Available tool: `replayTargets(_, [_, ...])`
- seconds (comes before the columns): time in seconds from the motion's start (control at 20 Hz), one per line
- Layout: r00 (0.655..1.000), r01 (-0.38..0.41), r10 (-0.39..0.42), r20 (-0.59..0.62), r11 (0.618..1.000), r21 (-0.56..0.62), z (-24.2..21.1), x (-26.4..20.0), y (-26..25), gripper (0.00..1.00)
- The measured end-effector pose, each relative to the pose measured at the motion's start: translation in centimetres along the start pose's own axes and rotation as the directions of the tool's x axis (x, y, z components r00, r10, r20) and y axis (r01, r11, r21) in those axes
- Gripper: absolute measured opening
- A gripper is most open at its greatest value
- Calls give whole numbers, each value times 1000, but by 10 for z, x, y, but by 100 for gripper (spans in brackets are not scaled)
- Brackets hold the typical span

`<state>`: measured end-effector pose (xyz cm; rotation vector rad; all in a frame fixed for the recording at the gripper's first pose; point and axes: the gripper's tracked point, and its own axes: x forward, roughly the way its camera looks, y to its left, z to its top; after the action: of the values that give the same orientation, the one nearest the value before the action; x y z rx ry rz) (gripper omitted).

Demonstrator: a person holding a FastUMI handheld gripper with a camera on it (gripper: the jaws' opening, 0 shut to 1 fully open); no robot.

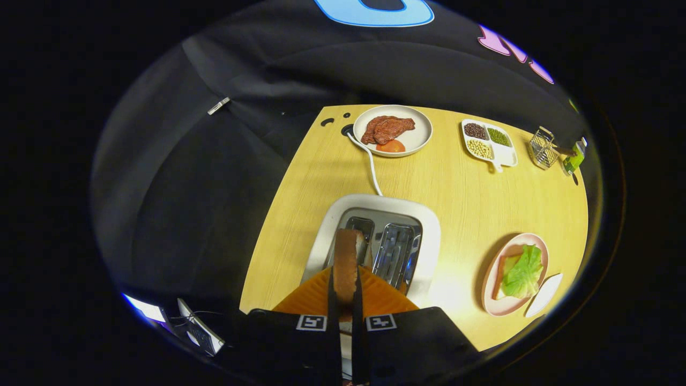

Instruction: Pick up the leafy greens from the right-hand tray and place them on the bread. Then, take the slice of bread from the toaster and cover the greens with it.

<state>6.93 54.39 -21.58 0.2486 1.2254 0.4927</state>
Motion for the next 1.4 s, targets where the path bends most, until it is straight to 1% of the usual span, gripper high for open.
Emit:
replayTargets(0.15, [999, -22, 23, 28, 1000, -4, 6, -19, 6, 12])
replayTargets(0.35, [994, -82, 82, 75, 997, -11, 17, -51, 12, 12])
replayTargets(0.45, [988, -115, 115, 103, 993, -6, 22, -69, 11, 12])
replayTargets(0.55, [977, -166, 163, 134, 986, 14, 29, -92, 11, 12])
replayTargets(0.7, [963, -210, 200, 182, 977, 35, 37, -132, -10, 12])
replayTargets(0.95, [947, -250, 234, 219, 967, 48, 29, -183, -77, 12])
replayTargets(1.05, [946, -238, 223, 234, 970, 40, 20, -193, -114, 12])
replayTargets(1.15, [951, -213, 198, 238, 976, 42, 10, -195, -157, 12])
replayTargets(1.2, [952, -212, 197, 236, 976, 44, 6, -193, -171, 12])
replayTargets(1.3, [955, -217, 200, 219, 975, 53, -6, -183, -201, 12])
replayTargets(1.4, [967, -185, 167, 191, 980, 77, -22, -168, -236, 12])
